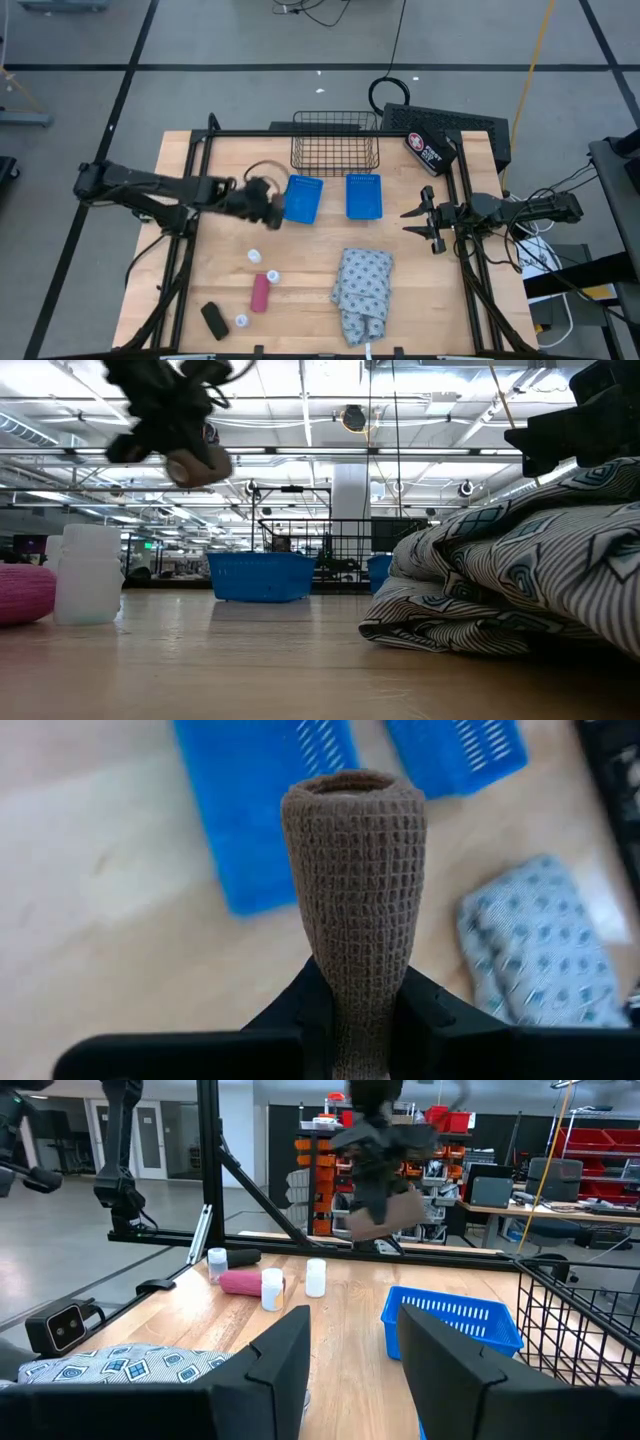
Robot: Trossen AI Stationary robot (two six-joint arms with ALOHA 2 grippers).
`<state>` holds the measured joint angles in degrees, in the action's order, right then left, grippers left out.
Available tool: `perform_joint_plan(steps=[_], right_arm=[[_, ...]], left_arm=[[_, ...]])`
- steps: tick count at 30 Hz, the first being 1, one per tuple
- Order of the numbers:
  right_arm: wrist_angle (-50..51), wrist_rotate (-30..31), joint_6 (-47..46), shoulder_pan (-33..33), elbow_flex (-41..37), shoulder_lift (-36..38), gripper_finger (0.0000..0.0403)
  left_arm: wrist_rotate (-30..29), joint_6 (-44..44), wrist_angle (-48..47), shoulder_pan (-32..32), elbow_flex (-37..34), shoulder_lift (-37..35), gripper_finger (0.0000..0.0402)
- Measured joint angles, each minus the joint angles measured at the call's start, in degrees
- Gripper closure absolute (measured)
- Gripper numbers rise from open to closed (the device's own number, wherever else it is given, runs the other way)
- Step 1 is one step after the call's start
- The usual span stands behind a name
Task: Pick & Place Medicine items
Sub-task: Put the brown bandage into the left blue bin
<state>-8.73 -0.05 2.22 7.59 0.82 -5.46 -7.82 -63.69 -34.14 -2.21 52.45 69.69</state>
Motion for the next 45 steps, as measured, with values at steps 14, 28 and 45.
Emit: perform_joint_plan(steps=[14, 28, 45], right_arm=[[0.0, 0.0, 0.0, 0.0, 0.0, 0.0, 0.0264], [0.0, 0.0, 0.0, 0.0, 0.0, 0.0, 0.0264], [0.0, 0.0, 0.0, 0.0, 0.0, 0.0, 0.0264]], left_arm=[[16.2, 15.9, 11.8, 19.4, 0.0, 15.9, 0.0351], [13.8, 7.2, 13.2, 20.4, 0.0, 23.1, 0.0317], [13.8, 6.2, 15.9, 20.4, 0.0, 24.8, 0.0278]])
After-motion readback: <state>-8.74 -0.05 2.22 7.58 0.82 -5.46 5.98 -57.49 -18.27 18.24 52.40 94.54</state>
